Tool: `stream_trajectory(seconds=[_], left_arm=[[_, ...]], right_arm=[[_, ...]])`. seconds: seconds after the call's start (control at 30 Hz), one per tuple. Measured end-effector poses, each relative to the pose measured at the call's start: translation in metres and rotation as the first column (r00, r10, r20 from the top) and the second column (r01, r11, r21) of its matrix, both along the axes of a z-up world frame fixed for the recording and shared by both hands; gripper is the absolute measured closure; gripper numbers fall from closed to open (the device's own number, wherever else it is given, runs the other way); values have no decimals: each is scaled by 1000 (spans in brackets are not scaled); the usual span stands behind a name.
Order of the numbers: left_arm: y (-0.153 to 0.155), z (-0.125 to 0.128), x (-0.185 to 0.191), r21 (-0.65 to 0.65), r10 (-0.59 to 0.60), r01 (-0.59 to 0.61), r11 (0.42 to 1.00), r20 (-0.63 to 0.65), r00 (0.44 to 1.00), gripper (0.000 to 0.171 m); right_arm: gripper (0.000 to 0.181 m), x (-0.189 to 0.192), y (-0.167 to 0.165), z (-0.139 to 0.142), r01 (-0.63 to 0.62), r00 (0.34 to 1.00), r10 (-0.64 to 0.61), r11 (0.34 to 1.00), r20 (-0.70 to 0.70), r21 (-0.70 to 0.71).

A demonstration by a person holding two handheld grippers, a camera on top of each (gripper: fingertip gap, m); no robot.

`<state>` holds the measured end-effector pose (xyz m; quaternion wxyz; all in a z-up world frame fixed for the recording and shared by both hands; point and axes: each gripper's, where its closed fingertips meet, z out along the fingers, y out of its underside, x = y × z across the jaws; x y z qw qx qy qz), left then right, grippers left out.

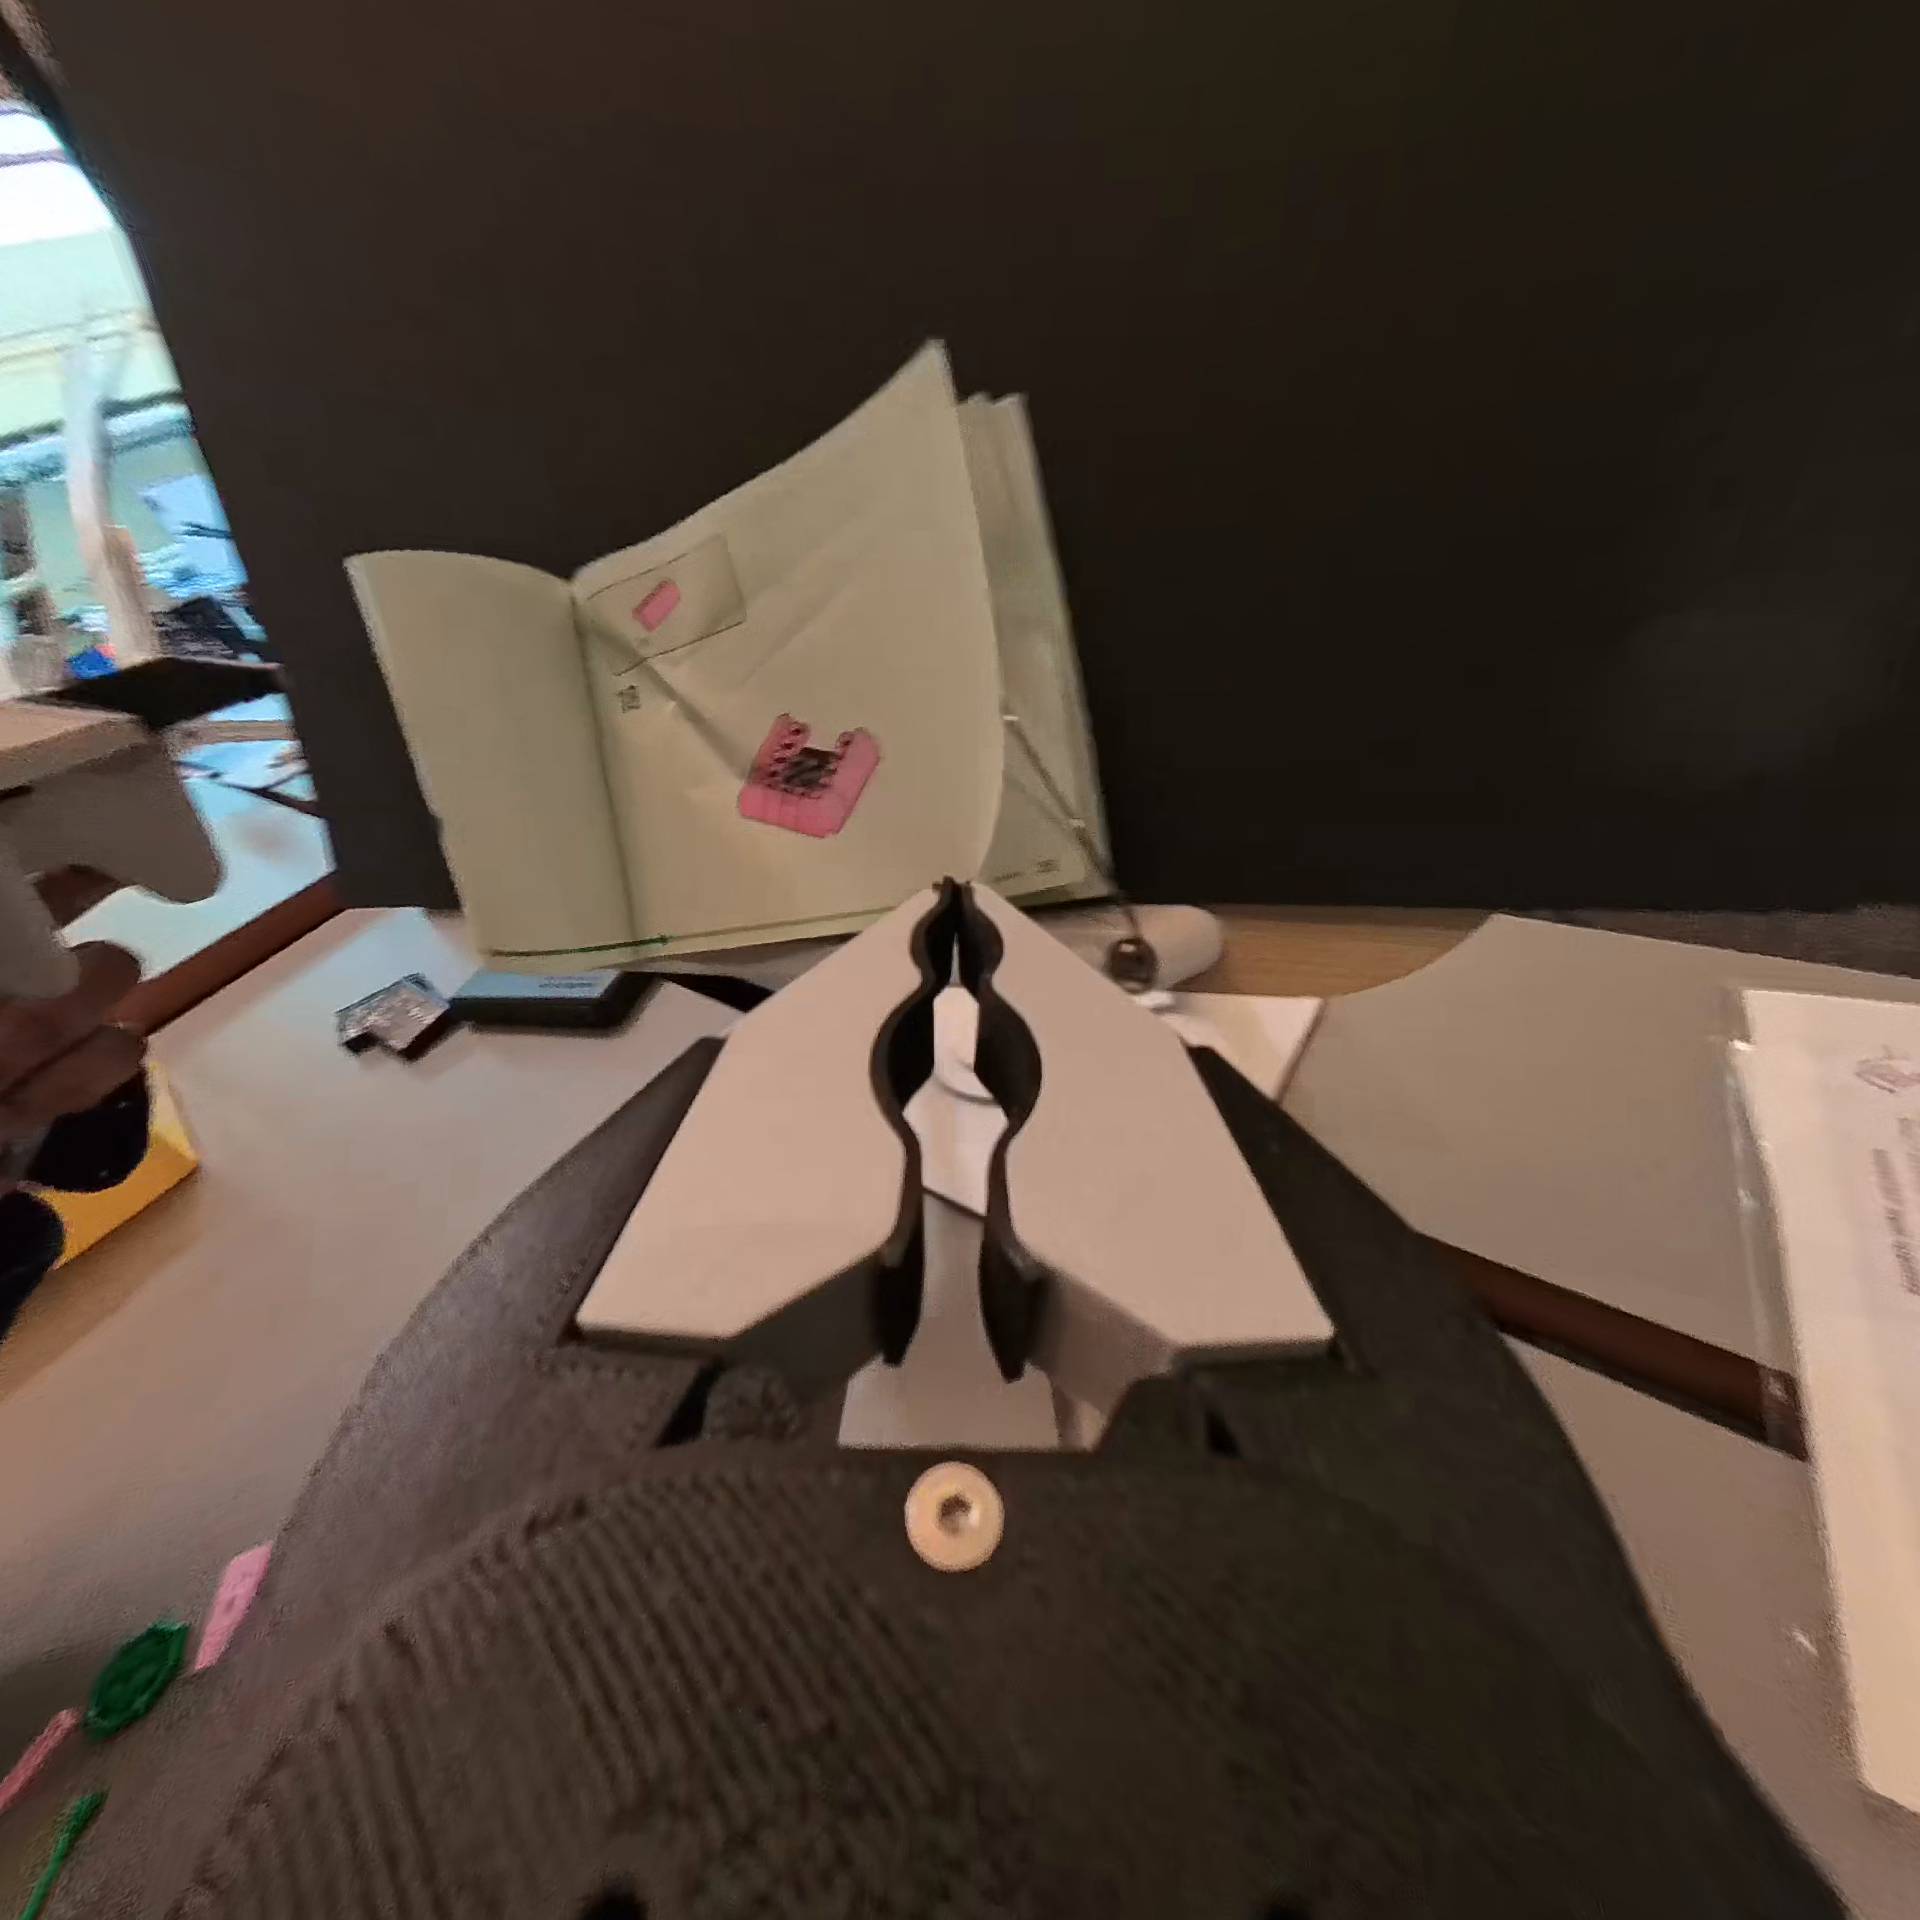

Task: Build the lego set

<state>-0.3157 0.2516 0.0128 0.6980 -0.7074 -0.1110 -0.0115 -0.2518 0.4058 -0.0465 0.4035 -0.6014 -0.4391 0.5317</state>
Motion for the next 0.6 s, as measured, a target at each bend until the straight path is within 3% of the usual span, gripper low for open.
stream_trajectory(seconds=[0.1, 0.17, 0.27, 0.33, 0.4, 0.47, 0.53, 0.6], left_arm=[[2, 0, 6, -6, -20, 19, 1000, -16, 1000, 123], [5, 1, 18, 5, -88, 88, 996, -2, 996, 121], [6, 11, 40, 114, -296, 277, 954, 204, 933, 113], [5, 15, 48, 193, -407, 362, 912, 312, 858, 109], [7, 6, 43, 173, -396, 357, 918, 349, 849, 109], [9, 0, 34, 133, -335, 308, 942, 335, 880, 112], [8, 1, 33, 127, -320, 294, 947, 315, 894, 113], [7, 5, 35, 135, -326, 298, 945, 305, 895, 114]], right_arm=[[181, 1, -36, 16, -152, 984, 157, 986, -84, 64], [181, 4, -74, 27, -247, 956, 277, 938, -97, 245], [181, 2, -128, 24, -303, 933, 357, 727, 38, 617], [181, -3, -148, 22, -282, 941, 330, 632, 79, 722], [181, -7, -139, 31, -180, 968, 250, 653, 15, 736], [179, -8, -94, 42, 10, 993, 74, 733, -95, 680], [147, -6, -33, 32, 150, 989, -116, 834, -96, 531], [132, -5, 8, 3, 164, 983, -184, 917, 21, 363]])
